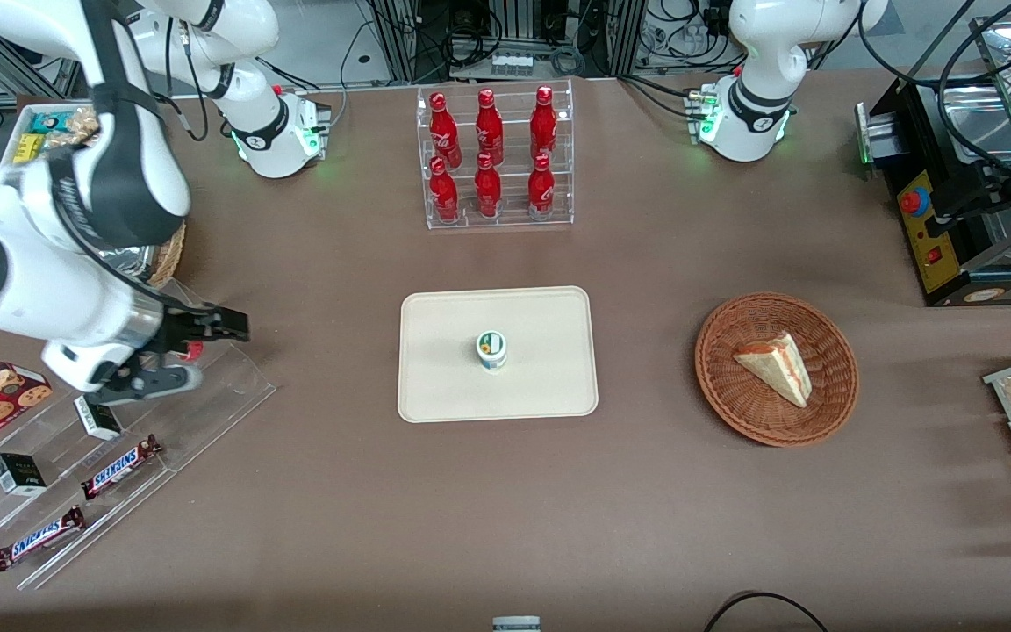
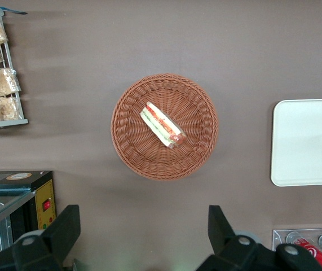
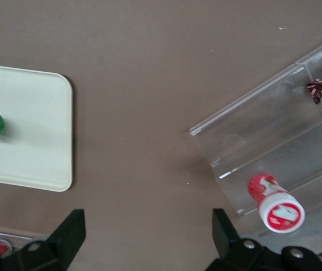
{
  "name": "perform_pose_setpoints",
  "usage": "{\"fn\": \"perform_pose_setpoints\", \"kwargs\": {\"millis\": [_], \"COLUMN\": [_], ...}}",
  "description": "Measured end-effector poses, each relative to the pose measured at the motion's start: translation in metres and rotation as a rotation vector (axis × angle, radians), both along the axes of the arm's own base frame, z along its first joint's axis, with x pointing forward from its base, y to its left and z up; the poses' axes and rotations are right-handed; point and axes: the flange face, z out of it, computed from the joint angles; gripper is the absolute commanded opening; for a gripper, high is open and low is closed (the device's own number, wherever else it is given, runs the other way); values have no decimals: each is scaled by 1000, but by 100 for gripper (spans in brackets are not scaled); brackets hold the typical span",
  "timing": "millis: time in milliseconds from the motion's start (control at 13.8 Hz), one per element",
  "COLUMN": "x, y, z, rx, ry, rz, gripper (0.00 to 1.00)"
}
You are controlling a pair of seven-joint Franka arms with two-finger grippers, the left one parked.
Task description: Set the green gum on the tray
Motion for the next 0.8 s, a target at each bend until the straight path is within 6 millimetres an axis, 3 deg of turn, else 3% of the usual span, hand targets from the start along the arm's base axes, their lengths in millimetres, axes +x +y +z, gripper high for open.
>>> {"fn": "perform_pose_setpoints", "kwargs": {"millis": [362, 796], "x": [-16, -38], "y": [-59, -92], "z": [22, 47], "rx": [15, -28], "ry": [-11, 29], "rz": [-33, -64], "gripper": [100, 100]}}
